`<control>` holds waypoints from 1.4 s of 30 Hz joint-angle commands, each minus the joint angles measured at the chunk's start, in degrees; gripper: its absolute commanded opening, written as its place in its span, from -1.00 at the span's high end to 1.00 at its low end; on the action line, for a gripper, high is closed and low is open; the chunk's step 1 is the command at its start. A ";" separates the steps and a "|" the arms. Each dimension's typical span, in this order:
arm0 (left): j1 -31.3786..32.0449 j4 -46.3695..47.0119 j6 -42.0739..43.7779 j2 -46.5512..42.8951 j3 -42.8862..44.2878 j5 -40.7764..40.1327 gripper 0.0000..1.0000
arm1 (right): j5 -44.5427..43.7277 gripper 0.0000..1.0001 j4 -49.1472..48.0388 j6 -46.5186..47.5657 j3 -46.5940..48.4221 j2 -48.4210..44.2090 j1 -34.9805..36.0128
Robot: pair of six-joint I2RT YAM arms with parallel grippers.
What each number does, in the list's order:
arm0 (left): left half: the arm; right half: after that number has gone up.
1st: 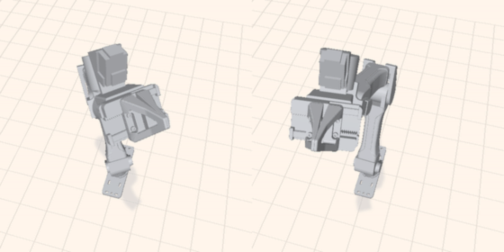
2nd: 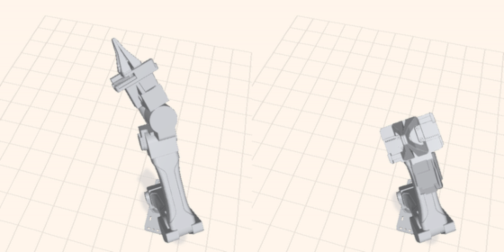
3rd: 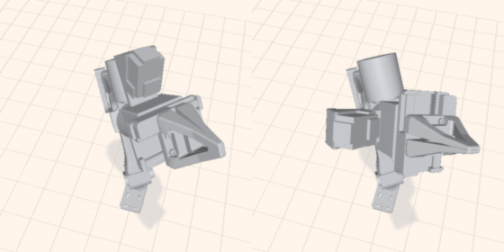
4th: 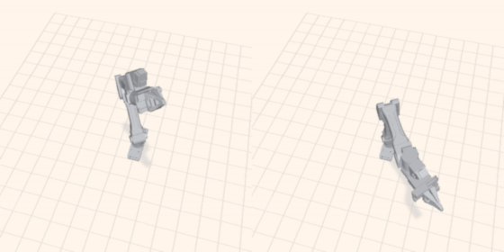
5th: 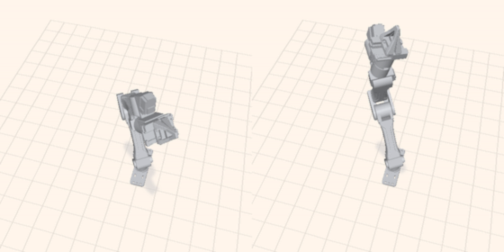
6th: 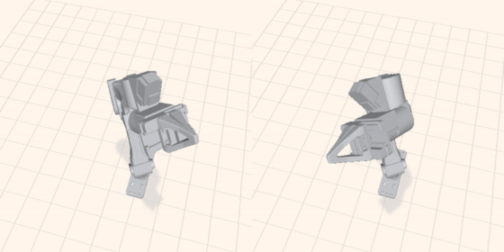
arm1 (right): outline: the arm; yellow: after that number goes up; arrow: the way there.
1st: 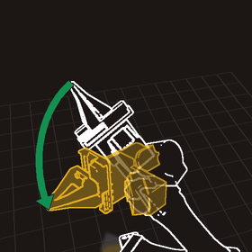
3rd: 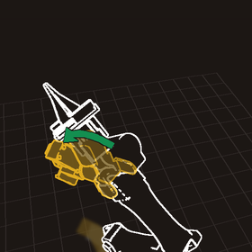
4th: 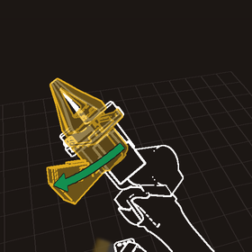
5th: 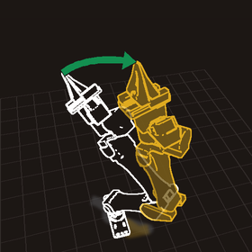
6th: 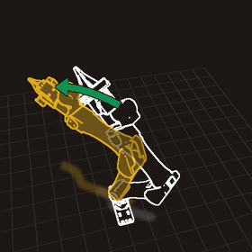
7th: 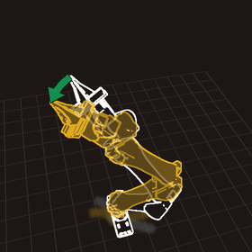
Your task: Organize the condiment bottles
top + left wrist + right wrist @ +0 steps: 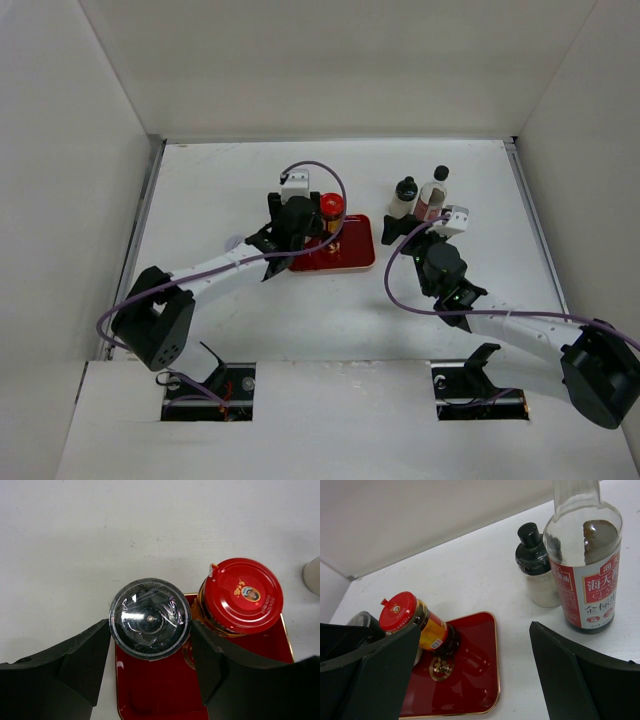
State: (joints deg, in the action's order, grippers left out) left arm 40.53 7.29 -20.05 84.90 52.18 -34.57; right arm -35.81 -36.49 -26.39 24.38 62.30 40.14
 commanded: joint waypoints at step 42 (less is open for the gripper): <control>20.59 36.48 -6.40 -46.31 -44.09 -5.86 -0.59 | -2.59 -0.42 67.42 16.38 70.44 40.87 -8.19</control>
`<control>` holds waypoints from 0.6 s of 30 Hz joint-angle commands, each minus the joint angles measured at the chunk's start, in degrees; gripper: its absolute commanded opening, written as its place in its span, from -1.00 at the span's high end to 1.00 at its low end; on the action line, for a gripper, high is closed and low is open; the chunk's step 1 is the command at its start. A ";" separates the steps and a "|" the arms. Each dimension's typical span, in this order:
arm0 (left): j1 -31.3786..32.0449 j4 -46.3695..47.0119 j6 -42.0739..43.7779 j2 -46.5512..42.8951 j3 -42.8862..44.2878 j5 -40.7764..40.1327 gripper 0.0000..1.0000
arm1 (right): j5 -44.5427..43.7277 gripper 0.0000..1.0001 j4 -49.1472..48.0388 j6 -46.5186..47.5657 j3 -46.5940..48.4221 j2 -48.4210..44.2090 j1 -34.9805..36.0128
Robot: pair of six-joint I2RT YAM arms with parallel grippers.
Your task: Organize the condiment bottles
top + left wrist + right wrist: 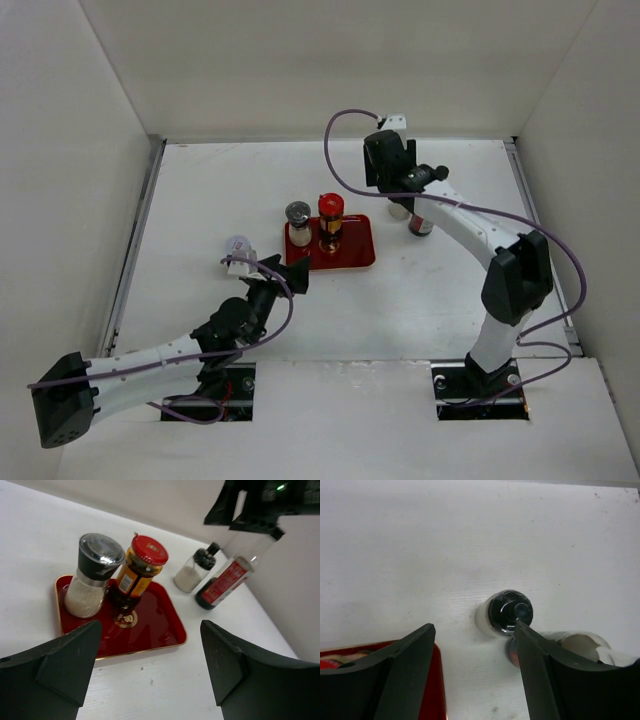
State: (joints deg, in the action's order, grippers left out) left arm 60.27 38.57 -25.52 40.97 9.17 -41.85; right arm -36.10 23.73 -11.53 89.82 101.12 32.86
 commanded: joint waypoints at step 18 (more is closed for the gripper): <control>1.38 4.50 -1.46 -4.67 -1.52 1.94 -0.59 | -7.06 -0.48 7.13 1.07 9.40 10.06 -5.04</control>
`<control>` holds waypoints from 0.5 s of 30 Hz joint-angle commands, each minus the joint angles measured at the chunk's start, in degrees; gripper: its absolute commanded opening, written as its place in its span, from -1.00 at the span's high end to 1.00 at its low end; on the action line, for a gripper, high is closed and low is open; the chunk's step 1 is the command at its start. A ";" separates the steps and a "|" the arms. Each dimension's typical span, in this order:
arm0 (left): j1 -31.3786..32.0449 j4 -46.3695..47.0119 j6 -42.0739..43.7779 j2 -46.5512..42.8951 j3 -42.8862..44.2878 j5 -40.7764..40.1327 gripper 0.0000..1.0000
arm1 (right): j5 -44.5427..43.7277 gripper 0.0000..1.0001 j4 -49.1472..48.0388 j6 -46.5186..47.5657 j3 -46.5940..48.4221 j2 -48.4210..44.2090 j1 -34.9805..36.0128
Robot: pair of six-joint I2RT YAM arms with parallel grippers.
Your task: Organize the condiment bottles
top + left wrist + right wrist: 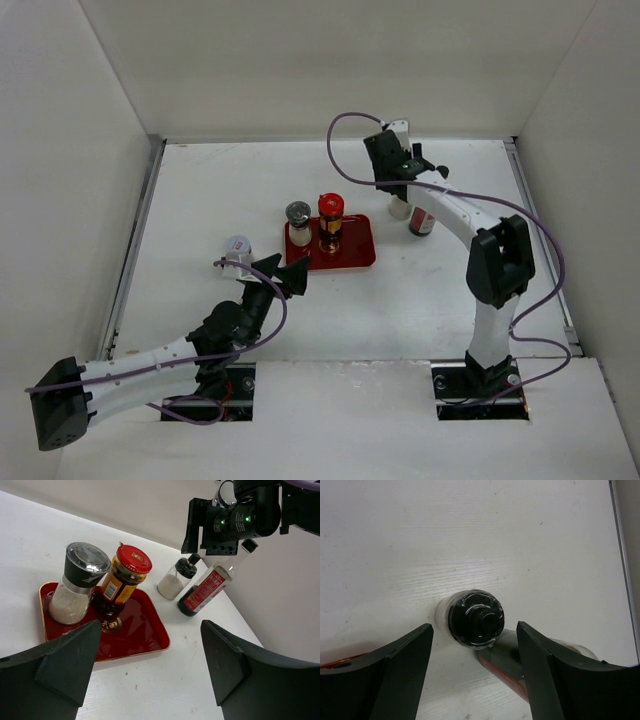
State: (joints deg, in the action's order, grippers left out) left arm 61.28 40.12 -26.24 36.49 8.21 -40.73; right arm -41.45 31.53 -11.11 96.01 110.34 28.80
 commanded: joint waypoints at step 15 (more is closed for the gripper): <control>0.29 3.21 -0.92 -0.02 -0.74 1.18 -0.59 | 4.44 -0.19 -2.61 -3.12 2.79 2.95 -1.95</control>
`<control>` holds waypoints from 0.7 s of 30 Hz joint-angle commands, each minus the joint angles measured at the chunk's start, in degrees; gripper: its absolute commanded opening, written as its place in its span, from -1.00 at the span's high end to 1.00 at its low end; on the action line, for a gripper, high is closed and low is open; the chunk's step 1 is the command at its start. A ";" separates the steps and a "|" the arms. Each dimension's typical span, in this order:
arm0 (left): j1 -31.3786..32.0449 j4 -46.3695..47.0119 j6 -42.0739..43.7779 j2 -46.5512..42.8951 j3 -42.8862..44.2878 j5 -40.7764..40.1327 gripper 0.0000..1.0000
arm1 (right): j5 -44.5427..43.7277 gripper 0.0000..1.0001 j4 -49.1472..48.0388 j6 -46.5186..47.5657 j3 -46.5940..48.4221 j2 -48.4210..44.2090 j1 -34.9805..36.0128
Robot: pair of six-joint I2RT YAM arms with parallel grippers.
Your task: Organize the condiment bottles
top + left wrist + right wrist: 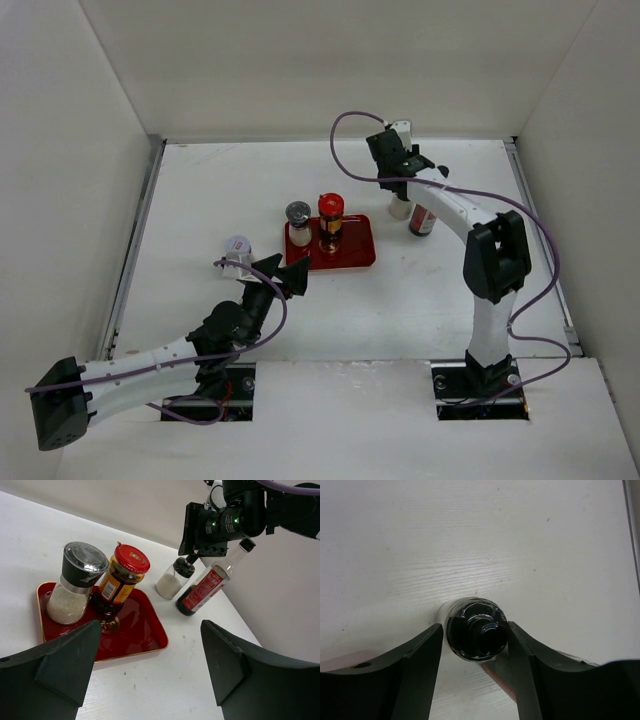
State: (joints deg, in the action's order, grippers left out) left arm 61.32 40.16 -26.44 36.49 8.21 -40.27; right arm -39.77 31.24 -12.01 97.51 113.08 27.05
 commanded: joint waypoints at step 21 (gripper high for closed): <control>0.16 3.87 -0.90 1.48 -0.82 0.72 -0.59 | 4.53 0.55 -20.07 -3.46 -10.32 -6.28 -0.11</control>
State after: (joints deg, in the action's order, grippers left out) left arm 61.30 40.82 -26.68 38.02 8.21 -40.27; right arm -33.91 16.64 -16.62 88.38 110.63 26.61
